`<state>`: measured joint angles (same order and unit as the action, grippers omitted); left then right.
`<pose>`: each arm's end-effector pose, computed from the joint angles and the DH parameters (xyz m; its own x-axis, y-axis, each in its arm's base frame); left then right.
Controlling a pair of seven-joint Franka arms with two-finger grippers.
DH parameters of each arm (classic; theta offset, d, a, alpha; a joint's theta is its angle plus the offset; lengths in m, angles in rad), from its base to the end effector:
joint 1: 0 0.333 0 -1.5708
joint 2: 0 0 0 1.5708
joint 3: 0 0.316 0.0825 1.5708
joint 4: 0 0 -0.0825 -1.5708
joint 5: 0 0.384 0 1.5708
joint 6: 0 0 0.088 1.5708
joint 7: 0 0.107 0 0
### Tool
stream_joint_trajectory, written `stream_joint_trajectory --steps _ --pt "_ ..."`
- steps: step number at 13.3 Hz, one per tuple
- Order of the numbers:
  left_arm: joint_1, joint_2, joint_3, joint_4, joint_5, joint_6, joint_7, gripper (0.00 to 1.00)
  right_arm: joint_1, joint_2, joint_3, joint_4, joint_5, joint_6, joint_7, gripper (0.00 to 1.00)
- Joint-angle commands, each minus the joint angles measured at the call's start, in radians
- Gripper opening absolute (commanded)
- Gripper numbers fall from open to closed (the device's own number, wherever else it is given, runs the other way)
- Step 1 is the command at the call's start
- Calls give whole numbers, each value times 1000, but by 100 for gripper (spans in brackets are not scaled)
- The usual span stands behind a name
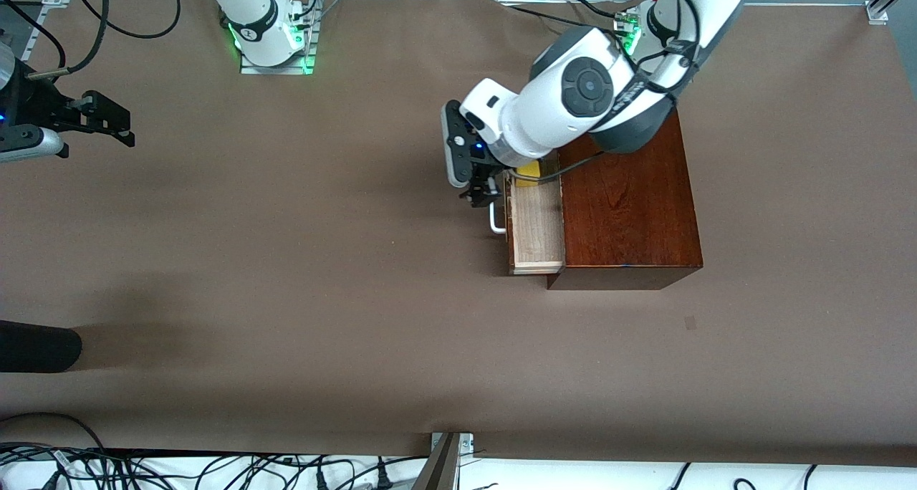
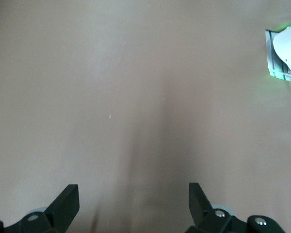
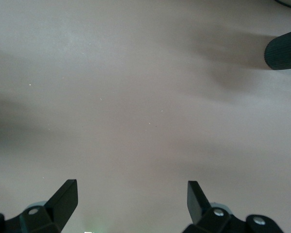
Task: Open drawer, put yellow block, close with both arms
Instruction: 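Lower the left gripper to the drawer front beside the handle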
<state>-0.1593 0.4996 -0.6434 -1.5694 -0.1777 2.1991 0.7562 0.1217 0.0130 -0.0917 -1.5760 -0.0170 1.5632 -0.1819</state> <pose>0.5279 -0.4547 0.4249 0.2205 -0.8786 0.4237 -0.9684 -0.1453 0.2026 0.5570 0.0152 0.6142 0.9773 0.2101 -0.0286 0.2106 -0.9775 0.0132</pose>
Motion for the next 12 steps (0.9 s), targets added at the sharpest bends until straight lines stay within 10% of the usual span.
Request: stream_joint_trajectory --steps 1,12 --pt "-23 65 -1 26 13 85 54 100 7 2 0 14 -11 -5 28 100" --pt "-95 168 11 20 153 179 38 100 9 19 0 19 3 35 28 100"
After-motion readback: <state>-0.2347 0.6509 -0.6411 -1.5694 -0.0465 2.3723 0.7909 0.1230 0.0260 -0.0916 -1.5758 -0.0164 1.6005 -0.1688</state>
